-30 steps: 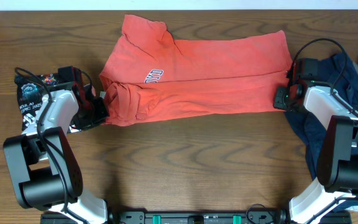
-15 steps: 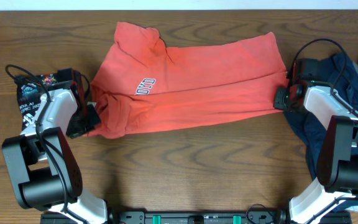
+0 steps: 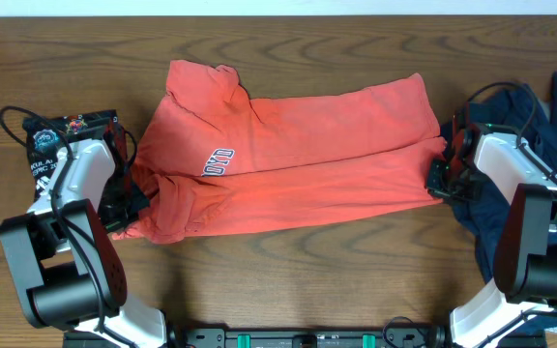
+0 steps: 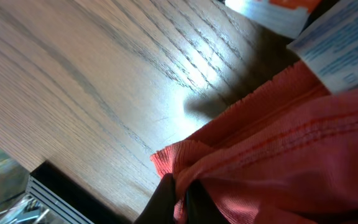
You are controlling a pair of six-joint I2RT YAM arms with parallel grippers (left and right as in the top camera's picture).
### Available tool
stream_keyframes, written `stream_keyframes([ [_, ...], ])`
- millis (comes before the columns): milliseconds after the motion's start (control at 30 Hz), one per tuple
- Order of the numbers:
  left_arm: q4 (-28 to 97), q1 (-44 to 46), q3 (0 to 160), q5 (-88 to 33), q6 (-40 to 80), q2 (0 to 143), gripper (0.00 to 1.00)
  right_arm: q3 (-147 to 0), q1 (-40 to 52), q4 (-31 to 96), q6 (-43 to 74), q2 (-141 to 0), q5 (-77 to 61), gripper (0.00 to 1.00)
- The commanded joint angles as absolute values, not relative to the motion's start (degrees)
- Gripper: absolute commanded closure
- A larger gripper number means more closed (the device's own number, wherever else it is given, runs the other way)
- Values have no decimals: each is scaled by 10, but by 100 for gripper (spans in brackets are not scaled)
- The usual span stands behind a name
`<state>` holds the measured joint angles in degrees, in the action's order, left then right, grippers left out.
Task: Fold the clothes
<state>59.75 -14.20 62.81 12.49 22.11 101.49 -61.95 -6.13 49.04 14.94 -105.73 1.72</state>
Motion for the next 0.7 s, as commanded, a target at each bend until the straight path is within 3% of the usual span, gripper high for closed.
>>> stream_keyframes([
  [0,597,-148,637,166,232,991,92,-596,-55,510,167,-1044,30,82],
  [133,592,-148,639,140,230,968,83,-599,-56,493,166,-1008,30,76],
  [233,584,-148,648,124,230,939,60,-616,-56,476,151,-972,30,69],
  [267,580,-148,652,122,230,926,50,-625,-56,469,147,-957,30,60],
  [300,575,-148,656,119,230,914,45,-634,-57,457,138,-942,31,48],
  [333,571,-148,658,110,230,900,43,-640,-57,445,129,-930,32,42],
  [400,559,-148,659,77,225,876,43,-648,-60,413,94,-911,32,48],
  [600,519,-143,659,-96,181,835,43,-664,-86,374,50,-928,32,86],
  [667,513,-139,659,-130,174,834,43,-664,-96,365,50,-954,32,92],
])
